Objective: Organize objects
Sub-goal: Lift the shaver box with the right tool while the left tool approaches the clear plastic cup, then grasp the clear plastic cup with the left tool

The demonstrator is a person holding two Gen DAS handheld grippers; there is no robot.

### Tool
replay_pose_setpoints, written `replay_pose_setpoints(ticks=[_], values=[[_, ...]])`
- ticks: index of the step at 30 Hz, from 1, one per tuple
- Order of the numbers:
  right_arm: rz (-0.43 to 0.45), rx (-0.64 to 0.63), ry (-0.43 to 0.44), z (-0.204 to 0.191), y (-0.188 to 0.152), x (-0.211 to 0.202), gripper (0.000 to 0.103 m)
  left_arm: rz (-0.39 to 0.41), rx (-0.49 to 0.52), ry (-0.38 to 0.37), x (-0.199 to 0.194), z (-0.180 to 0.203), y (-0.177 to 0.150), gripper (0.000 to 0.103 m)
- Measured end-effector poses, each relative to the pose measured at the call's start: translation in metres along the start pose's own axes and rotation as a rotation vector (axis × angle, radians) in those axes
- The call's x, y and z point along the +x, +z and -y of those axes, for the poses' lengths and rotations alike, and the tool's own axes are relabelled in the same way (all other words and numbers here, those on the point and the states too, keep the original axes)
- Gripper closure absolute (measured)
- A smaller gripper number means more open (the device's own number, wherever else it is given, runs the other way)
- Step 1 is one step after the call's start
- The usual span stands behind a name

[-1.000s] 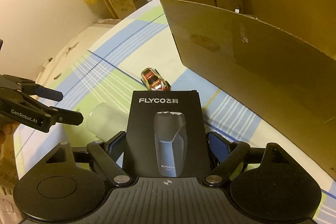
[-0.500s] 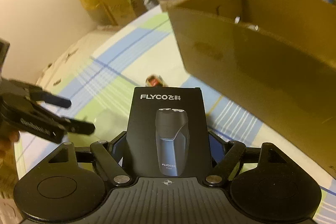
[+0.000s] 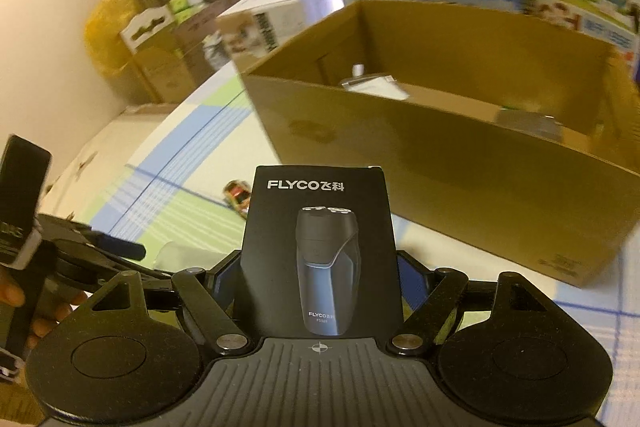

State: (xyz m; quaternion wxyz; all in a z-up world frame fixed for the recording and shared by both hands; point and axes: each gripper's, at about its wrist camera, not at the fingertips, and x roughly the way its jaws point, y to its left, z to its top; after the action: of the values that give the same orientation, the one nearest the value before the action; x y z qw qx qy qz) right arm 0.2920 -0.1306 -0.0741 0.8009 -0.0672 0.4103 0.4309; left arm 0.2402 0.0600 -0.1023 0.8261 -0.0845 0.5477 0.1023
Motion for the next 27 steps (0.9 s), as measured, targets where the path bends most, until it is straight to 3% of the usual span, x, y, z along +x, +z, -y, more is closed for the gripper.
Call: replay_pose_setpoints(ticks=[14,17,19,27], values=[[-0.003,0.107,-0.103,0.035,-0.023,-0.035,0.028,-0.045,-0.076,0.001,0.028,0.006,0.013,0.008],[-0.006,0.112,-0.112,0.038,-0.025,-0.036,0.028,-0.035,-0.071,-0.004,0.028,0.006,0.015,0.013],[-0.007,0.114,-0.117,0.039,-0.026,-0.036,0.028,-0.029,-0.055,-0.007,0.027,0.007,0.014,0.023],[-0.014,0.116,-0.119,0.041,-0.028,-0.036,0.028,-0.008,-0.004,-0.010,0.022,0.006,0.008,0.024]])
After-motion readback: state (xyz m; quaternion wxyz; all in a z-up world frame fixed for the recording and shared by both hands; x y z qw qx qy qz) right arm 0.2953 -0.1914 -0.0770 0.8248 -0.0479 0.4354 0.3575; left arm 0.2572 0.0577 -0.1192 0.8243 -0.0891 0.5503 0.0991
